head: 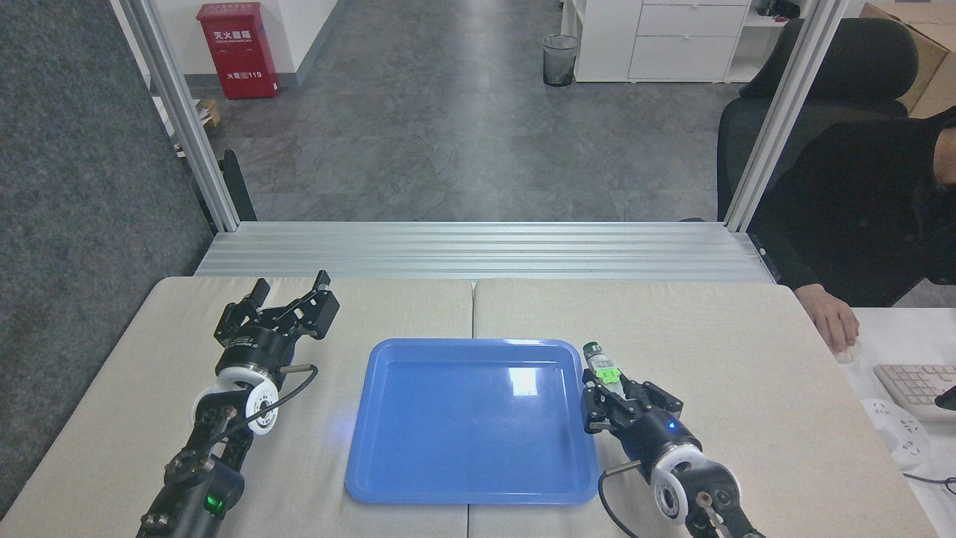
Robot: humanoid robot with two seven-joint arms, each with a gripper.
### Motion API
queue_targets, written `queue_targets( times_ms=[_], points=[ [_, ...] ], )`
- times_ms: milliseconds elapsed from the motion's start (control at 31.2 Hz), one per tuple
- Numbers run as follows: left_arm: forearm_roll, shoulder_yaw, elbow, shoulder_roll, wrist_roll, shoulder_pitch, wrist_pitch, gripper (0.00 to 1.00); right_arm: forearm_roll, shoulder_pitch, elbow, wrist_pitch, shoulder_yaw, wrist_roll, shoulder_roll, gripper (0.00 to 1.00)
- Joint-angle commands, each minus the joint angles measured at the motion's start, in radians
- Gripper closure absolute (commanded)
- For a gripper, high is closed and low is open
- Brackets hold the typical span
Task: Pick up switch part and place in tray
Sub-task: 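Carry the switch part over the blue tray and lower it inside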
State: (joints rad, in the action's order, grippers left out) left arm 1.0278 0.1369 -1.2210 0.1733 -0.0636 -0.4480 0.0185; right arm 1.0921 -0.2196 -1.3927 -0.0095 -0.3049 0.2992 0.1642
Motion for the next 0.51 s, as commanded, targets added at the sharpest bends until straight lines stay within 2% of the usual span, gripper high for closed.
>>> queue_targets(
  times_ms=[0, 128, 256, 480],
  points=[
    [0.000, 0.000, 0.000, 0.000, 0.001, 0.000, 0.000, 0.00, 0.052, 0.042, -0.180, 0.002, -0.196, 0.003, -0.057, 0.92],
    [0.000, 0.000, 0.000, 0.000, 0.001, -0.001, 0.000, 0.00, 0.118, 0.002, -0.059, 0.002, -0.255, 0.001, -0.124, 0.92],
    [0.000, 0.000, 0.000, 0.000, 0.001, 0.000, 0.000, 0.00, 0.193, -0.052, 0.076, -0.003, -0.282, 0.005, -0.166, 0.91],
    [0.000, 0.000, 0.000, 0.000, 0.001, 0.000, 0.000, 0.00, 0.213, -0.106, 0.213, 0.005, -0.326, 0.009, -0.175, 0.91]
  ],
)
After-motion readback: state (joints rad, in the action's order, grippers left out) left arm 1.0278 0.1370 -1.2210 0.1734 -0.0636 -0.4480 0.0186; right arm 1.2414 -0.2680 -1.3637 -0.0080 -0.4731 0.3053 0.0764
